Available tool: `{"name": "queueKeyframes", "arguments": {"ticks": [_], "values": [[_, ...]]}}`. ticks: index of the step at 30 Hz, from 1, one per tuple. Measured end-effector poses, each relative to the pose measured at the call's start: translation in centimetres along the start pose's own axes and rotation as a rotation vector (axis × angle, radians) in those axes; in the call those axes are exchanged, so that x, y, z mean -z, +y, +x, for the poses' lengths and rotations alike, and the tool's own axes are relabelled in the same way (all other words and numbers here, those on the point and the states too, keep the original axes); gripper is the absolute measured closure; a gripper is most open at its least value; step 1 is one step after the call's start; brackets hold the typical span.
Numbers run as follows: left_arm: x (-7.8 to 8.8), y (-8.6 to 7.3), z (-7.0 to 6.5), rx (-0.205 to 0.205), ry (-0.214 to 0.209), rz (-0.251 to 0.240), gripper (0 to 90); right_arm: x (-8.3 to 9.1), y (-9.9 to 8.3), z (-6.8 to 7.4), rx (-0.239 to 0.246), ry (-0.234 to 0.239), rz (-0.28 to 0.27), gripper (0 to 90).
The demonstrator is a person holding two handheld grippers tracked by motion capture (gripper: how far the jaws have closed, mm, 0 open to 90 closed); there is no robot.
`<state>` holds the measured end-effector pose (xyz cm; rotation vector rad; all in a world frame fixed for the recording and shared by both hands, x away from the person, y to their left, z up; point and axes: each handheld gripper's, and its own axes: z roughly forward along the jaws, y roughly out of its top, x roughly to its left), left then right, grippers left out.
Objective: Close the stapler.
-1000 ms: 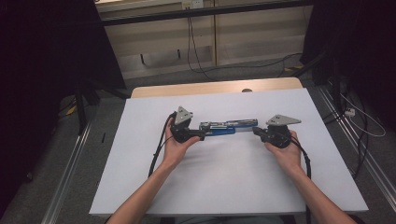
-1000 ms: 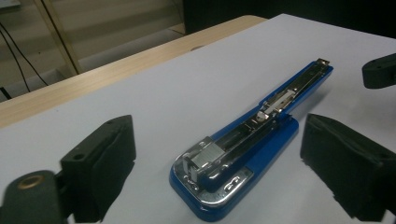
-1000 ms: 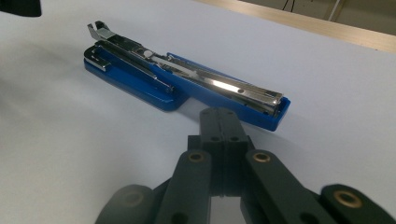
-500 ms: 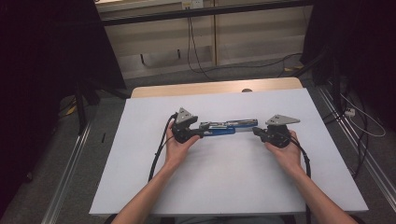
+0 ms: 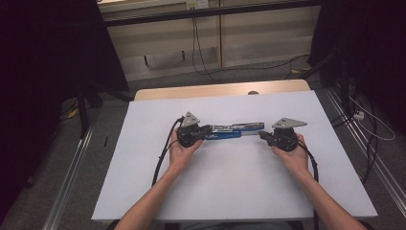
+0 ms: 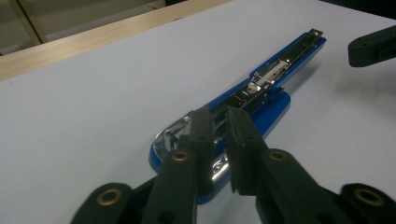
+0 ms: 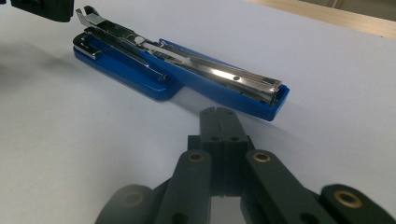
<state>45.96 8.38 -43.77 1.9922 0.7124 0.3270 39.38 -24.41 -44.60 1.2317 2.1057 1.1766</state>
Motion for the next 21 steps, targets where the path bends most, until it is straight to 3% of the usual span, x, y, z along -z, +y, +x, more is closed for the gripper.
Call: {"name": "queueKeyframes", "arguments": {"ticks": [4, 10, 21], "values": [[-0.2, -0.1, -0.1, 0.007, -0.013, 0.018, 90.0, 0.0, 0.0, -0.1, -0.003, -0.002, 0.004, 90.0], [-0.6, -0.5, -0.1, -0.028, 0.006, 0.062, 90.0, -0.1, 0.0, -0.3, -0.009, -0.011, 0.012, 90.0], [-1.1, -0.9, 0.1, -0.022, 0.026, 0.082, 90.0, -0.6, -0.1, -0.5, -0.008, -0.022, 0.046, 90.0]]}}
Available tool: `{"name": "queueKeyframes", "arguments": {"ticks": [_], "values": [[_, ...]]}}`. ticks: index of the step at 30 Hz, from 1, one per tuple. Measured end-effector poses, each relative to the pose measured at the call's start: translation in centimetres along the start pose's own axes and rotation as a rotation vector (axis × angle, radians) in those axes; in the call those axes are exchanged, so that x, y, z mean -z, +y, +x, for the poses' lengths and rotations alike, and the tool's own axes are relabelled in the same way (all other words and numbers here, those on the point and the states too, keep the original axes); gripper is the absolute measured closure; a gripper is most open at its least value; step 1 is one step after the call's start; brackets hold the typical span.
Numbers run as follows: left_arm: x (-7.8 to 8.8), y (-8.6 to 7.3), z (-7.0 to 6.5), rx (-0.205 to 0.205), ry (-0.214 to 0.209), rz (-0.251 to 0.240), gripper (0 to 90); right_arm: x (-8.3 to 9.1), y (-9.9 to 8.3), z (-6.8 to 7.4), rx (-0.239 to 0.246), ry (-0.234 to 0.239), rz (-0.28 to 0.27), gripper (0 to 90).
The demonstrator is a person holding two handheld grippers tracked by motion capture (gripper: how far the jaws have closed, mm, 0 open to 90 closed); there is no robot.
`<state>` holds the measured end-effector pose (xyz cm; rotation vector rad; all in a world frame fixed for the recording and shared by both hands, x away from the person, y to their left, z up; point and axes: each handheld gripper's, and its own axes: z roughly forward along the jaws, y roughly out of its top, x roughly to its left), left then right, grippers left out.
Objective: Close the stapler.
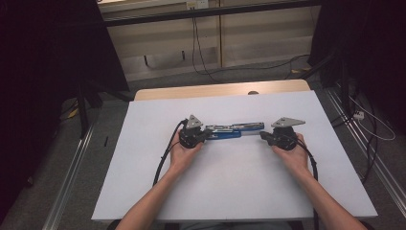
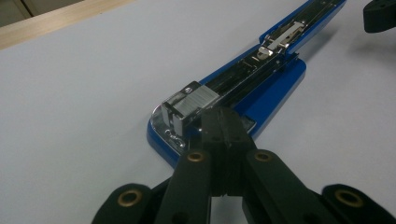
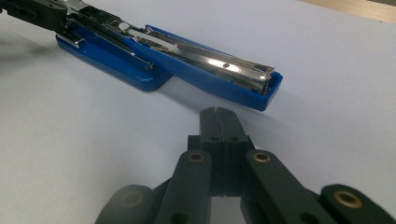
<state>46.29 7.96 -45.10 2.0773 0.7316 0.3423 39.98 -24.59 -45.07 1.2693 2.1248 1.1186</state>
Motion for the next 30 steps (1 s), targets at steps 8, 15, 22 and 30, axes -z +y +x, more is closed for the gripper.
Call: {"name": "queueKeyframes", "arguments": {"ticks": [8, 15, 22, 30], "values": [[-0.1, -0.1, 0.2, 0.020, -0.007, -0.007, 90.0, 0.0, 0.0, -0.7, 0.000, -0.032, 0.018, 90.0], [-0.1, 0.0, -0.1, 0.003, 0.011, 0.004, 90.0, -0.8, 0.1, -0.5, 0.007, -0.027, 0.043, 90.0], [-0.1, 0.0, -0.1, -0.007, 0.018, 0.004, 90.0, -1.2, 0.5, -0.7, 0.001, -0.035, 0.059, 90.0], [-0.2, 0.1, -0.3, -0.012, 0.028, 0.004, 90.0, -1.5, 0.5, -1.0, -0.022, -0.022, 0.065, 90.0]]}}
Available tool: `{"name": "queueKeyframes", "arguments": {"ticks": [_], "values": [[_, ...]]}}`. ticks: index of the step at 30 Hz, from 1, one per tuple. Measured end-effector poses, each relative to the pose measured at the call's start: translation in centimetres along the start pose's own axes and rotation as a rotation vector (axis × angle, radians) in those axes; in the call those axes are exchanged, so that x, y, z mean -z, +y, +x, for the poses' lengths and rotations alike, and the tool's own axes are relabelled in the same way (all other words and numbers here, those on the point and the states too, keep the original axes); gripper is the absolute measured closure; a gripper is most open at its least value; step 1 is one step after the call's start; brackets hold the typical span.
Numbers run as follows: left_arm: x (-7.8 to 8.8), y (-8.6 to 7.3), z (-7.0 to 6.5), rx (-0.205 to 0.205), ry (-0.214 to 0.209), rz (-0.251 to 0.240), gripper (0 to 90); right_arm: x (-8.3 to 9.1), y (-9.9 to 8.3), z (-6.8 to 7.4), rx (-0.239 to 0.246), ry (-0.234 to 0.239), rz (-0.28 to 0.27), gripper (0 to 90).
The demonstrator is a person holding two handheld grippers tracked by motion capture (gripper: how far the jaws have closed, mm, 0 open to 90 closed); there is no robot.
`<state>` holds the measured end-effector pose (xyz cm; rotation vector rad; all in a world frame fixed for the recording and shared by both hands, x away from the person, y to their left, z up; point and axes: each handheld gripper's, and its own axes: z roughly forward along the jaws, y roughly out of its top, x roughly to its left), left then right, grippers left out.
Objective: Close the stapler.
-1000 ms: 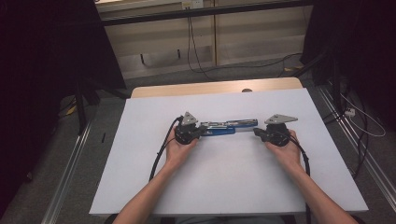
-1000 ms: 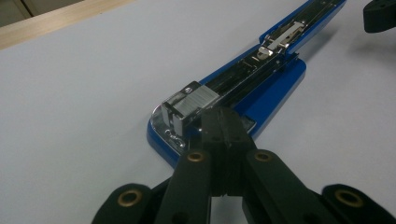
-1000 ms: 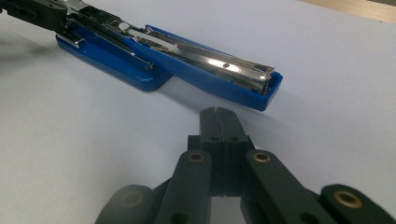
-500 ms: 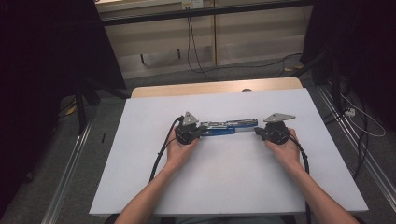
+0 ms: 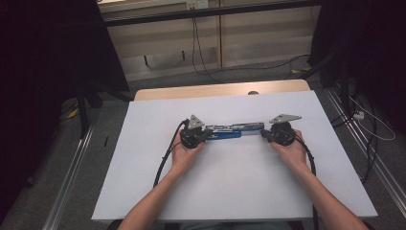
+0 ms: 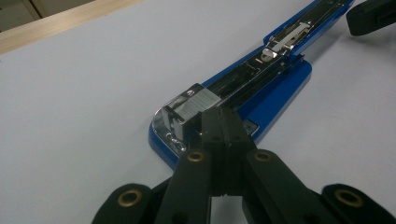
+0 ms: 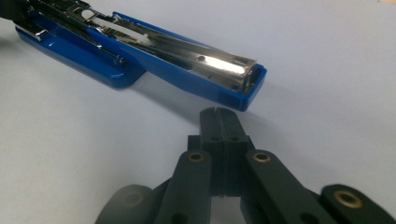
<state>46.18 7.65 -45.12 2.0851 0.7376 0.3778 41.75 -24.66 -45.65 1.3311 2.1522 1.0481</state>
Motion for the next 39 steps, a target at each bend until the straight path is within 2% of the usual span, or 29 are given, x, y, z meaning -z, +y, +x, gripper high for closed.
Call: {"name": "queueKeyframes", "arguments": {"ticks": [5, 12, 29, 39], "values": [[0.00, -0.03, 0.09, 0.004, -0.010, -0.003, 90.0, -0.22, 0.27, -0.01, -0.005, 0.002, 0.011, 90.0], [0.00, -0.03, 0.09, 0.004, -0.010, -0.003, 90.0, -0.61, 0.36, 0.05, 0.017, -0.016, 0.036, 90.0], [-0.09, -0.05, 0.03, 0.000, -0.010, -0.009, 90.0, -0.90, 0.50, 0.05, 0.014, -0.018, 0.031, 90.0], [-0.11, -0.10, 0.02, 0.006, -0.017, -0.013, 90.0, -0.99, 0.67, 0.30, 0.021, -0.043, -0.003, 90.0]]}}
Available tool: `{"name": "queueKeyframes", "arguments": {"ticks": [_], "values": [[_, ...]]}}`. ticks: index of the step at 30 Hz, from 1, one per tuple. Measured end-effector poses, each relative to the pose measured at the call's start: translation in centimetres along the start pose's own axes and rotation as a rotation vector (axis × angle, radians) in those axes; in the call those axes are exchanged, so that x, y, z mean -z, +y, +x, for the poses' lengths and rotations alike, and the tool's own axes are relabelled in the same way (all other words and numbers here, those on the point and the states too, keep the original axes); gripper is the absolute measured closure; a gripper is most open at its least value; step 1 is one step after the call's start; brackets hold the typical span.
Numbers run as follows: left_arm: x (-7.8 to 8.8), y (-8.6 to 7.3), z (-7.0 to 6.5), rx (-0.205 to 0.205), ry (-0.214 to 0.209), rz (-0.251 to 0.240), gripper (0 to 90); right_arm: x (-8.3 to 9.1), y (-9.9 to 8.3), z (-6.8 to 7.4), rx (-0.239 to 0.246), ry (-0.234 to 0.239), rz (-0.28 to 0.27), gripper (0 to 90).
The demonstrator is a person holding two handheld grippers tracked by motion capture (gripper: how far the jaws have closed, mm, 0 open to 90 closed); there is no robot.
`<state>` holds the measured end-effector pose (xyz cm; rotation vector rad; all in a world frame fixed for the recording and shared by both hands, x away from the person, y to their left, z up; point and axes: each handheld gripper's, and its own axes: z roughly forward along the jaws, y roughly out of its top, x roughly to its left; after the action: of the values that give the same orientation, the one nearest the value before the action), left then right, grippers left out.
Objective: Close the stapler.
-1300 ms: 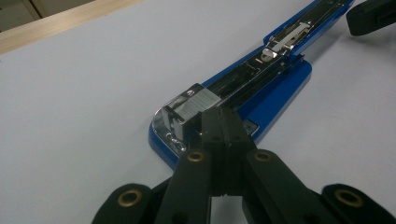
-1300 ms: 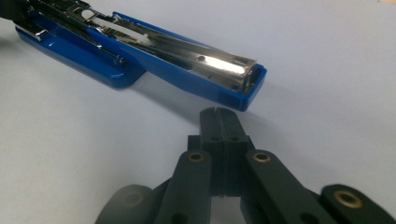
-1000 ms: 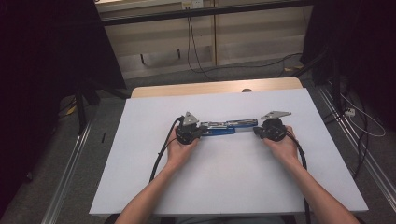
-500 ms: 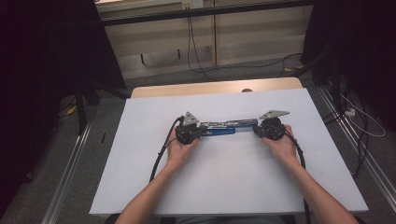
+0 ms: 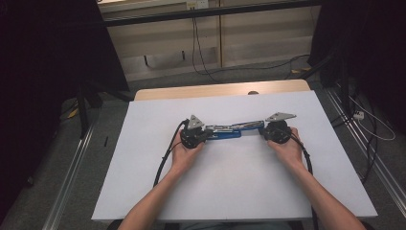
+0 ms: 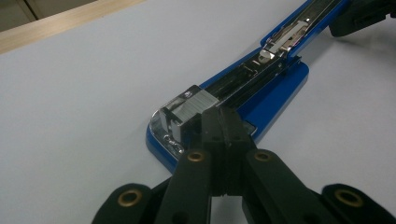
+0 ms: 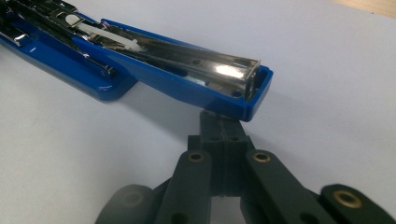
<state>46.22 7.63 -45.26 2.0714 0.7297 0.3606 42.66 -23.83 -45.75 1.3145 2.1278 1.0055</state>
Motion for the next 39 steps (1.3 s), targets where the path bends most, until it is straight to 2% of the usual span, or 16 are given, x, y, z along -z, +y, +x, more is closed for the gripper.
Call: {"name": "queueKeyframes", "arguments": {"ticks": [15, 23, 34, 39], "values": [[0.00, -0.04, -0.01, 0.001, -0.002, -0.002, 90.0, -0.03, 0.08, 0.16, -0.006, 0.030, -0.023, 90.0], [0.00, -0.06, -0.05, 0.002, -0.001, -0.003, 90.0, 0.04, 0.14, 0.27, -0.015, 0.039, -0.061, 90.0], [0.05, -0.06, 0.06, -0.001, 0.001, -0.001, 90.0, 0.03, 0.17, 0.53, -0.019, 0.048, -0.070, 90.0], [0.11, -0.03, 0.04, 0.004, 0.005, 0.002, 90.0, 0.13, 0.13, 0.87, -0.015, 0.067, -0.078, 90.0]]}}
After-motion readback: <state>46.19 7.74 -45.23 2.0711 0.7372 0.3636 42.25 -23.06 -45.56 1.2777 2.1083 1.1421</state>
